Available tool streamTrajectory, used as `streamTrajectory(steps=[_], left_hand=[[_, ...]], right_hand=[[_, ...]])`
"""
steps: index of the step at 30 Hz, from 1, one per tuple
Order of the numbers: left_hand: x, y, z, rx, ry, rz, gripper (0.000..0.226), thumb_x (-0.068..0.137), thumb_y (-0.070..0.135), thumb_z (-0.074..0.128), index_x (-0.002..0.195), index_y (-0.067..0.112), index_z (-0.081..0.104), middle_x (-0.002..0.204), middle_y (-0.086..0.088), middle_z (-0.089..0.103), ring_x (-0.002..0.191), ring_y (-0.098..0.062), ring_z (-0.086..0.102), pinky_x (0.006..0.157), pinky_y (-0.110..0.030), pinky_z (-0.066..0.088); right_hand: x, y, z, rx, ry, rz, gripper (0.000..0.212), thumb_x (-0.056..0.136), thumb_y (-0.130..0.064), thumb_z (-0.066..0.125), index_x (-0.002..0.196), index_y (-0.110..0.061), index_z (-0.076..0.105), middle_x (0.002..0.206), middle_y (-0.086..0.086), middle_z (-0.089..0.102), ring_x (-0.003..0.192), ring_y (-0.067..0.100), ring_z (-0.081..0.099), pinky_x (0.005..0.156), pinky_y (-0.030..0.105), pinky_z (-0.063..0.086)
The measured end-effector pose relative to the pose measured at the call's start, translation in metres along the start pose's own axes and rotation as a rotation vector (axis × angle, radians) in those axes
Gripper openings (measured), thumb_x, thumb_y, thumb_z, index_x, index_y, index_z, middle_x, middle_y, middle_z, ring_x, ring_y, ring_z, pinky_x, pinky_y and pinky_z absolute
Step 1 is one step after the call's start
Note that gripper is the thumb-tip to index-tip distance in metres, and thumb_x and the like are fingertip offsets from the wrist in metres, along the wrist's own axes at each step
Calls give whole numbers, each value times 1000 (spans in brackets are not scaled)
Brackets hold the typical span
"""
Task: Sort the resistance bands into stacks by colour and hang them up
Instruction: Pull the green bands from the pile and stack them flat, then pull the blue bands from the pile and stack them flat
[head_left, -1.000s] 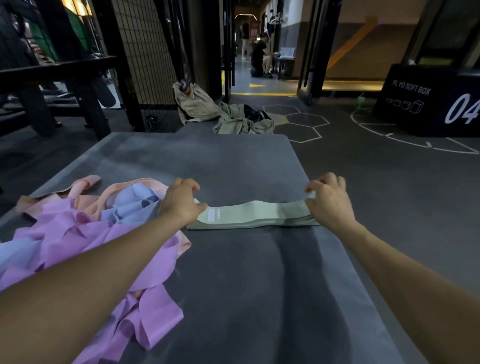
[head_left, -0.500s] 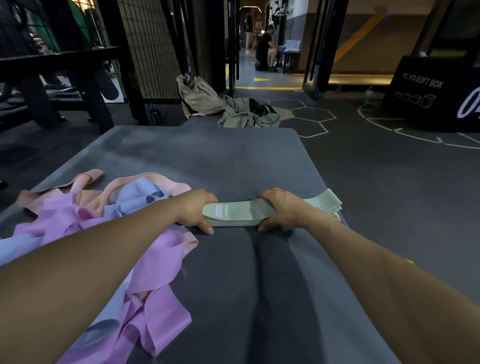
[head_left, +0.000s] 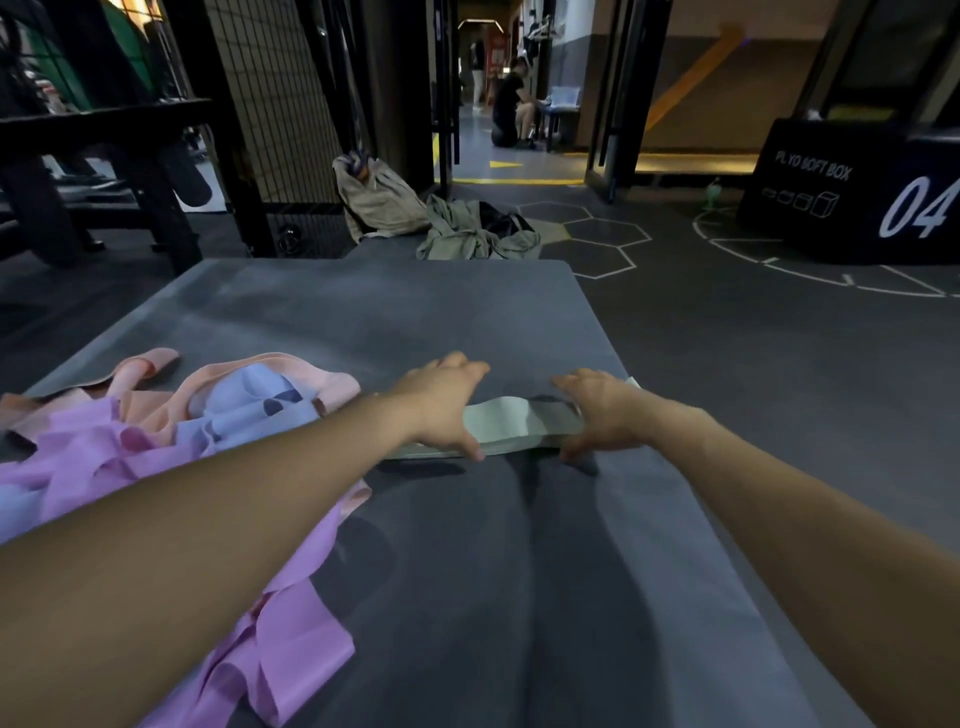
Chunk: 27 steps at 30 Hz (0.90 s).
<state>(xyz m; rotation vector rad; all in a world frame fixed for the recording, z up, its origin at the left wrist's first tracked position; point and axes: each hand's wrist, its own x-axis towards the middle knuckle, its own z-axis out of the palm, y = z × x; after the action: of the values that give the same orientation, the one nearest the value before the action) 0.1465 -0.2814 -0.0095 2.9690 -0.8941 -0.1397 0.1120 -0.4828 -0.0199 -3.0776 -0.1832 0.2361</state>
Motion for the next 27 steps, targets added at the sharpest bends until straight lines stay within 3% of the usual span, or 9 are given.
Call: streamTrajectory(steps=[4,6,9,12,16,19,23,27], left_hand=[[18,28,15,-39,-59,16,93,68,47,78,142,16,30,142,-5,35,132,-26,36,106,-40,36],[21,31,21,-47,-96,12,87,73,45,75,142,16,30,143,-4,36,133,-25,36,107,-39,35],[22,28,24,-74,-141,21,72,79,43,69,139,19,36,137,-3,41,127,-25,42,103,-39,39],[23,27,22,-91,-136,15,64,80,39,69,135,21,41,132,-3,43,123,-26,46,100,-38,40],[20,28,24,-117,-129,0,82,79,37,71,145,20,25,143,-4,34,133,-25,35,106,-36,34],[5,21,21,-156,-60,-12,94,77,42,72,148,22,14,148,-2,24,138,-26,27,111,-37,28],[-28,-2,19,-63,203,-22,41,91,27,54,131,26,43,130,1,39,124,-21,41,97,-36,38],[-55,-27,30,32,187,-37,35,88,4,48,117,24,49,119,-1,45,112,-25,47,88,-41,43]], right_hand=[[1,19,-2,-158,-38,0,81,70,-41,77,134,-10,38,135,11,46,124,30,44,107,35,33],[2,24,0,-150,-70,-15,71,74,-39,75,130,-11,42,132,10,49,120,28,47,103,33,32],[1,30,3,-108,-98,-38,56,78,-38,71,122,-13,48,125,10,53,112,29,51,90,34,41],[-1,31,4,-116,-98,-46,52,80,-37,68,123,-13,48,125,9,52,111,28,51,86,33,42],[-7,20,0,-163,-67,-54,59,81,-37,68,128,-12,44,130,10,48,118,29,47,95,32,37],[-12,-4,-1,-59,51,-120,68,80,-40,68,135,-13,40,132,9,43,123,29,41,102,35,34],[-11,-49,12,67,240,-190,42,88,-30,58,126,-14,51,123,10,44,117,29,40,100,38,36],[-10,-69,26,86,283,-136,28,91,-24,52,119,-18,55,118,7,44,110,28,42,91,38,42]])
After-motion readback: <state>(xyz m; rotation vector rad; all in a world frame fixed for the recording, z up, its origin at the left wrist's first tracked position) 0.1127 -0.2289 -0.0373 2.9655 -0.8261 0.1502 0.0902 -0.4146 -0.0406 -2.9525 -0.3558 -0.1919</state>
